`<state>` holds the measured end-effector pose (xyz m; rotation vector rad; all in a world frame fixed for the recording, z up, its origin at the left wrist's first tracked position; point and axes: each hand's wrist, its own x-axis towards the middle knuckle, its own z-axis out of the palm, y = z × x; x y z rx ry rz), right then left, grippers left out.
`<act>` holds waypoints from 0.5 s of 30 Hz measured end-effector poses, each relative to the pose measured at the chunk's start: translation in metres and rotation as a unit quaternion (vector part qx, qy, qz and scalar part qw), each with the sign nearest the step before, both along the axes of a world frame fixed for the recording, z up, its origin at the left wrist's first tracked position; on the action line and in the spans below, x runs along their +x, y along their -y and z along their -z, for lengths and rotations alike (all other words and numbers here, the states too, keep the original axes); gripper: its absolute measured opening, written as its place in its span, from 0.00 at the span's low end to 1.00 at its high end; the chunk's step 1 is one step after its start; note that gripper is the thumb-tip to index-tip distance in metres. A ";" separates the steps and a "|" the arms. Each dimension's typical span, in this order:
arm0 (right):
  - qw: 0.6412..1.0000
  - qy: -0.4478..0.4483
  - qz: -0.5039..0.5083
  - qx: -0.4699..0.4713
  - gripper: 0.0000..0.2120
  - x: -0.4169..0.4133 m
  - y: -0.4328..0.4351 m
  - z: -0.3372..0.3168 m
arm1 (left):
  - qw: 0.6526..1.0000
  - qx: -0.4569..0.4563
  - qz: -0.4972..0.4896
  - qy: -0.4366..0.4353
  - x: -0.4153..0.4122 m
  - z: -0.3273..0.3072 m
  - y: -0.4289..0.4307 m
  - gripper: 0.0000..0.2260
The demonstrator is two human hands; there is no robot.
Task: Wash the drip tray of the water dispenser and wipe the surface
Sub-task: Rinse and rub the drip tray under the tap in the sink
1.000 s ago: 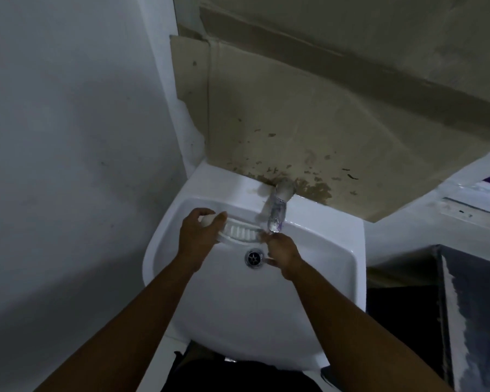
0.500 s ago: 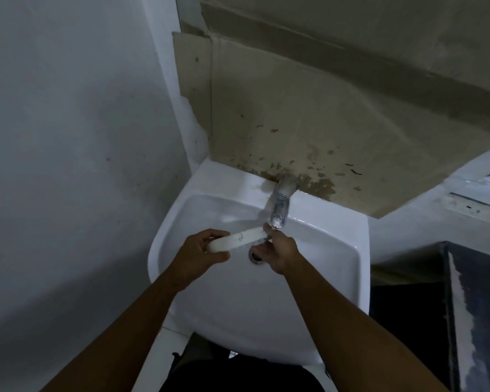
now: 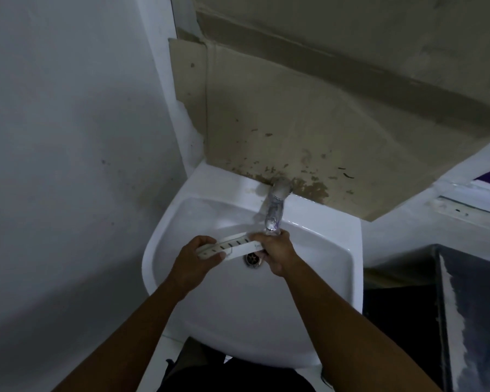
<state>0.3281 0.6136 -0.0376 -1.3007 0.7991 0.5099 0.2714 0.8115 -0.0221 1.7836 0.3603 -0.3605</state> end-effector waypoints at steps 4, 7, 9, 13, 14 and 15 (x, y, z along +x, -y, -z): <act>0.997 -0.034 -0.057 0.033 0.21 -0.008 0.011 -0.014 | 0.999 0.027 0.021 0.013 -0.001 0.003 0.004 0.13; 0.994 -0.017 -0.108 0.027 0.20 -0.013 0.012 -0.015 | 0.999 0.027 0.014 0.009 -0.002 0.006 0.011 0.06; 0.990 0.011 -0.138 0.010 0.30 -0.017 0.010 -0.010 | 0.999 0.029 0.013 0.012 -0.004 0.005 0.017 0.03; 0.984 0.046 -0.170 -0.024 0.38 -0.022 0.013 -0.007 | 0.999 0.024 0.021 0.011 -0.008 0.008 0.021 0.06; 0.983 0.054 -0.171 -0.044 0.42 -0.022 0.015 -0.006 | 1.000 0.012 0.018 0.003 -0.010 0.010 0.020 0.07; 0.982 0.066 -0.169 -0.057 0.42 -0.021 0.017 -0.005 | 1.000 -0.003 0.014 -0.007 -0.012 0.012 0.019 0.07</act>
